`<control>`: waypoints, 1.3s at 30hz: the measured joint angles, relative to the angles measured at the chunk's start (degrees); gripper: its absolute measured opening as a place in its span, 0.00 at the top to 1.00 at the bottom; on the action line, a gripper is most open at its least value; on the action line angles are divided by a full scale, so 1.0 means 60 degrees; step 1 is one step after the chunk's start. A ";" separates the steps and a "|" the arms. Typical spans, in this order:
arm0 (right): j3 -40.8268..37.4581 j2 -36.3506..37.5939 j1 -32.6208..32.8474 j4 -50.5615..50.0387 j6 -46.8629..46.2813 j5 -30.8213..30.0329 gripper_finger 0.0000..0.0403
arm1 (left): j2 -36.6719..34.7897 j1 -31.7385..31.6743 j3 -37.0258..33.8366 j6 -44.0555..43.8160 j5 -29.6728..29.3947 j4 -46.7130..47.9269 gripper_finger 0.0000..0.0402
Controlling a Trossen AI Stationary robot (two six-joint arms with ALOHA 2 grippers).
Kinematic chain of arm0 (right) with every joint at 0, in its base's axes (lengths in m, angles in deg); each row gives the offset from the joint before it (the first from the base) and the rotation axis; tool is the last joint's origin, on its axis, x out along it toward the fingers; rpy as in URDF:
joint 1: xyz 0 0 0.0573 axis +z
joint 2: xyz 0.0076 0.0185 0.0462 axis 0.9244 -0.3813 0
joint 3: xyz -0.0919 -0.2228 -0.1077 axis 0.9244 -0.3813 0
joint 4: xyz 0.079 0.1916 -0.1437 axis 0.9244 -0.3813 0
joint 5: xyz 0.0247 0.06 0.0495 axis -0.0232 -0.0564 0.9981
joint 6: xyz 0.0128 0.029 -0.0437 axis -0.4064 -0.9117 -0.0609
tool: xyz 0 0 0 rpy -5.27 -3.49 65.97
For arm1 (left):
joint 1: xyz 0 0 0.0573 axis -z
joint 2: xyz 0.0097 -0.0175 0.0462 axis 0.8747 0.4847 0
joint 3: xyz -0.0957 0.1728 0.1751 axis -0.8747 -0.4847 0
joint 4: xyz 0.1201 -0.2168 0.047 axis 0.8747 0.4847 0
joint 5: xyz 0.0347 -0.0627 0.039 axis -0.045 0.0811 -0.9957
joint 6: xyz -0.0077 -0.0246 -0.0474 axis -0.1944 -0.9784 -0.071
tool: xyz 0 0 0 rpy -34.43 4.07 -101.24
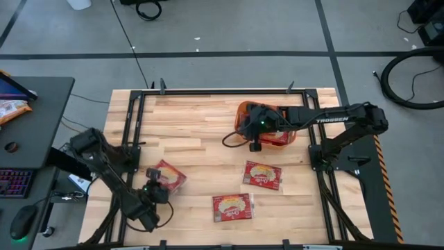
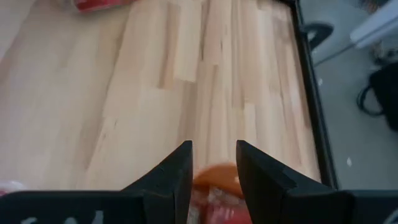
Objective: Sort popcorn bags into baskets
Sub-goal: Put the popcorn bag into the orange bin
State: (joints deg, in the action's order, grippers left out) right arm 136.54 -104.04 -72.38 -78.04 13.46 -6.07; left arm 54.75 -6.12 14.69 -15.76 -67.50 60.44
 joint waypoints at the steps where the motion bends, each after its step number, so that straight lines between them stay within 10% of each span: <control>1: 0.0001 -0.0024 0.0077 0.0096 0.0113 0.0014 0.68 | -0.0246 -0.0102 0.0000 0.0000 -0.0083 -0.0001 0.98; 14: -0.0002 -0.1241 0.1466 0.1631 0.1647 -0.0061 0.68 | -0.3055 -0.2350 0.0000 0.1313 -0.0860 -0.1593 0.99; 39: -0.0002 -0.1724 0.2225 0.2187 0.1296 -0.0298 0.63 | -0.3339 -0.5300 0.0000 0.8824 0.0467 -0.7362 0.99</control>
State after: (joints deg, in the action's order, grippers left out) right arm 136.53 -114.39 -59.03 -64.91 21.24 -7.86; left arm 34.71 -37.92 14.69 37.18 -64.70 16.27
